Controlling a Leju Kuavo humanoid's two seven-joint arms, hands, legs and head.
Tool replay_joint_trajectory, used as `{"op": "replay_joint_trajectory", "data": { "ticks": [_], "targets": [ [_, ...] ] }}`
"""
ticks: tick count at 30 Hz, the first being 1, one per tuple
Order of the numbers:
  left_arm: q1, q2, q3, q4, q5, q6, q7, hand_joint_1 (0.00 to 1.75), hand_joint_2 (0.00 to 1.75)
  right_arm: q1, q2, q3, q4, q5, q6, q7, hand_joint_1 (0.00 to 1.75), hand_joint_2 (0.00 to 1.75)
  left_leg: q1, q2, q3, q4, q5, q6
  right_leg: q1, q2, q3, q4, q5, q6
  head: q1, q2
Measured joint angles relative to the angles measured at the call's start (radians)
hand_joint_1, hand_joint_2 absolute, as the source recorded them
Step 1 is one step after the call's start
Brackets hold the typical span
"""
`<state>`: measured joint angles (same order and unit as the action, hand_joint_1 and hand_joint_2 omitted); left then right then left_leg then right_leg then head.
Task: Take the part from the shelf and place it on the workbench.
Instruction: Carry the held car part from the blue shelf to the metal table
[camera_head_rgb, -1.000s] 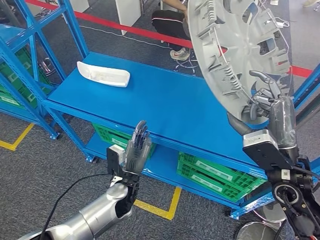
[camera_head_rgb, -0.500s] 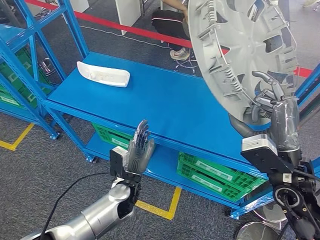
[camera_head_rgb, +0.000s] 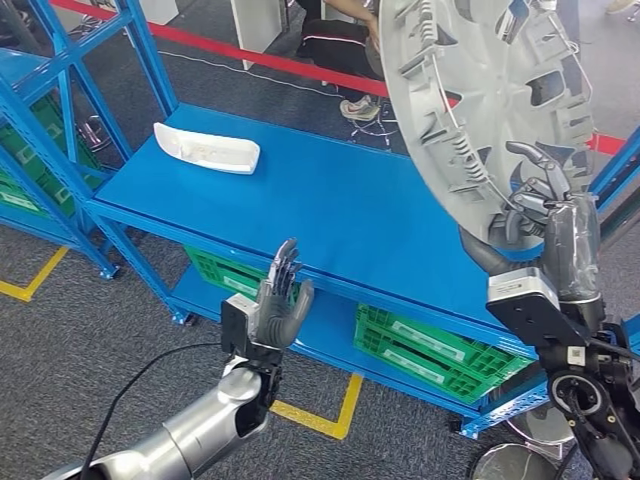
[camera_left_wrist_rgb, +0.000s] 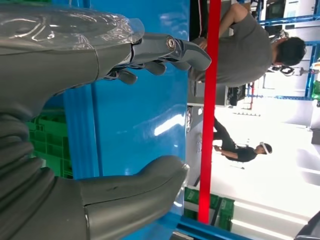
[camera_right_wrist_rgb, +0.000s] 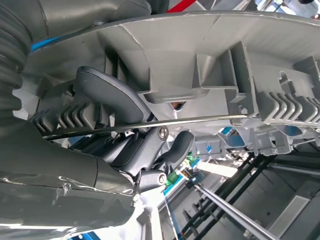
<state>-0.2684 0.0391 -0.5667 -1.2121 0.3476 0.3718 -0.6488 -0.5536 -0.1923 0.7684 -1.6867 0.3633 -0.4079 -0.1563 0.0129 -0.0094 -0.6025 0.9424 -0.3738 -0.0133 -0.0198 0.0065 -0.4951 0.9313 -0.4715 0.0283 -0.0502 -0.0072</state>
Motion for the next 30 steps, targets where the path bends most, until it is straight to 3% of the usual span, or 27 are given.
{"op": "replay_joint_trajectory", "data": {
  "ticks": [13,20,25,30],
  "targets": [
    [0.018,0.007,0.025,-0.008,-0.009,0.008,0.0,0.0,1.75,-0.011,0.0,0.008,0.018,-0.148,0.026,-0.016,1.75,1.75,0.0,-0.001,-0.001,0.0,0.0,0.0,0.0,0.0,0.0,0.0,0.0,0.0,0.0,0.0],
    [0.018,0.007,0.027,-0.009,-0.012,0.008,0.0,0.0,1.75,0.006,0.0,0.01,0.028,-0.136,0.028,-0.015,1.75,1.75,-0.003,-0.001,-0.001,0.001,-0.001,0.001,0.0,0.0,0.0,-0.001,0.0,0.0,0.0,0.0],
    [0.017,0.007,0.027,-0.009,-0.012,0.007,0.0,0.0,1.75,0.027,0.0,0.013,0.03,-0.125,0.027,-0.007,1.75,1.75,-0.007,-0.001,-0.003,0.006,-0.005,0.007,-0.003,0.0,0.0,-0.001,-0.002,0.004,0.0,0.0],
    [0.014,0.006,0.027,-0.01,-0.011,-0.005,0.0,0.0,1.75,0.037,0.0,0.013,0.027,-0.118,0.025,0.005,1.75,1.75,-0.006,-0.005,0.001,-0.001,-0.007,0.02,-0.008,-0.006,0.01,0.002,-0.01,0.015,-0.001,0.0]
  ]
}}
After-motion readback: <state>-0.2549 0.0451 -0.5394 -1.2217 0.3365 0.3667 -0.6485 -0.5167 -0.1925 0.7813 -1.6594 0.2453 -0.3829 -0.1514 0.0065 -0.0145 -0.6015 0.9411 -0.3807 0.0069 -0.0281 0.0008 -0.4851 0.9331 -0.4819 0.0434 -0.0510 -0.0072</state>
